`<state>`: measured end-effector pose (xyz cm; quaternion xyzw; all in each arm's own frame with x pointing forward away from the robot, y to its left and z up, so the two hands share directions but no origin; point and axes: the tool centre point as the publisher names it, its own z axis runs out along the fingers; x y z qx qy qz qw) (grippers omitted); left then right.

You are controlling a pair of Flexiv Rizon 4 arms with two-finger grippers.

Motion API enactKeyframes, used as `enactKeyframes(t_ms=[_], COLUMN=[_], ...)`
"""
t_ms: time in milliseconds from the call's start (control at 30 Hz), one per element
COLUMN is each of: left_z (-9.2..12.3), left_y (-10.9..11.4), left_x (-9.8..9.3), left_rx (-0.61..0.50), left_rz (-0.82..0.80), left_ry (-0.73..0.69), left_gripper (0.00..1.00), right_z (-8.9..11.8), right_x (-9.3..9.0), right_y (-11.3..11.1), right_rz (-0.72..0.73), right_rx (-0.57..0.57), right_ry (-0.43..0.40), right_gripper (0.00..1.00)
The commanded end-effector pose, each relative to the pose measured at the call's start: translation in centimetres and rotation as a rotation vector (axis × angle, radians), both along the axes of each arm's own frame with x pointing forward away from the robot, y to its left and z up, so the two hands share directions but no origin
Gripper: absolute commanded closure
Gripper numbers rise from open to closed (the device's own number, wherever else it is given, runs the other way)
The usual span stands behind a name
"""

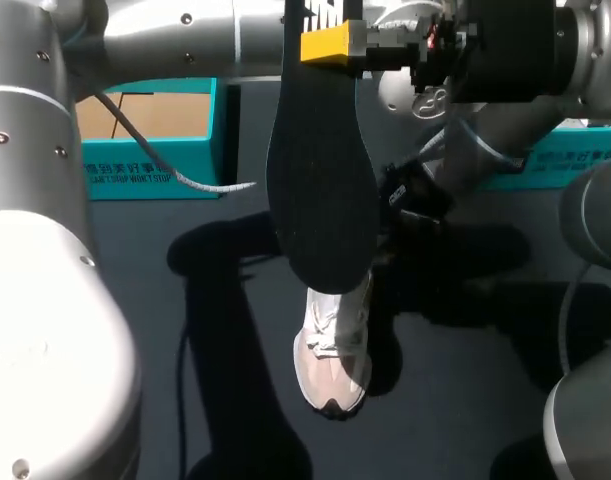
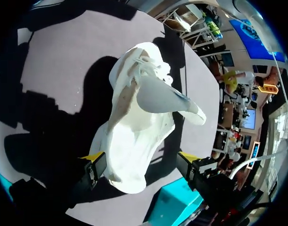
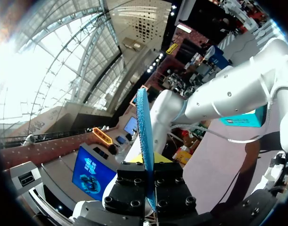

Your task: Take the shoe out of the shoebox, open the shoe tongue, remove and reinsert the insole, then place the shoe into the shoebox

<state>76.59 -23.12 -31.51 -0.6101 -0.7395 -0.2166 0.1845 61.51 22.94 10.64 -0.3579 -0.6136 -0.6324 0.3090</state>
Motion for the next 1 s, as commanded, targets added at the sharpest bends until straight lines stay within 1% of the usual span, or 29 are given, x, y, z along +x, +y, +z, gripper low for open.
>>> enactKeyframes(t_ms=[33,133,233,333,500,600,767,933,1000], left_z=[1.3,1.9,2.1,2.1,1.9,1.7,2.1,2.9,3.5], left_y=[1.6,2.4,3.2,4.1,5.0,5.7,6.2,6.8,7.0], left_x=[0.4,1.0,2.0,3.1,3.9,4.5,5.0,5.0,5.0], left_rx=[-0.090,-0.133,-0.164,-0.198,-0.214,-0.256,-0.314,-0.454,-0.467], left_rz=[0.003,0.014,0.027,0.055,0.092,0.140,0.194,0.239,0.244], left_ry=[-0.053,-0.093,-0.100,-0.090,-0.062,-0.027,-0.005,-0.032,-0.046], left_gripper=[0.00,0.00,0.00,0.00,0.00,0.00,0.00,0.00,0.00], right_z=[0.1,0.1,0.1,0.1,0.1,0.1,0.1,0.1,0.1], right_x=[0.2,0.2,0.2,0.2,0.2,0.2,0.2,0.2,0.2], right_y=[0.5,0.5,0.5,0.5,0.5,0.5,0.5,0.5,0.5], right_rz=[-0.001,-0.001,-0.001,-0.001,-0.001,-0.001,-0.001,-0.001,-0.001], right_rx=[-0.001,-0.001,-0.001,-0.001,-0.001,-0.001,-0.001,-0.001,-0.001], right_ry=[0.002,0.002,0.002,0.002,0.002,0.002,0.002,0.002,0.002], right_gripper=[1.00,1.00,1.00,1.00,1.00,1.00,1.00,1.00,1.00])
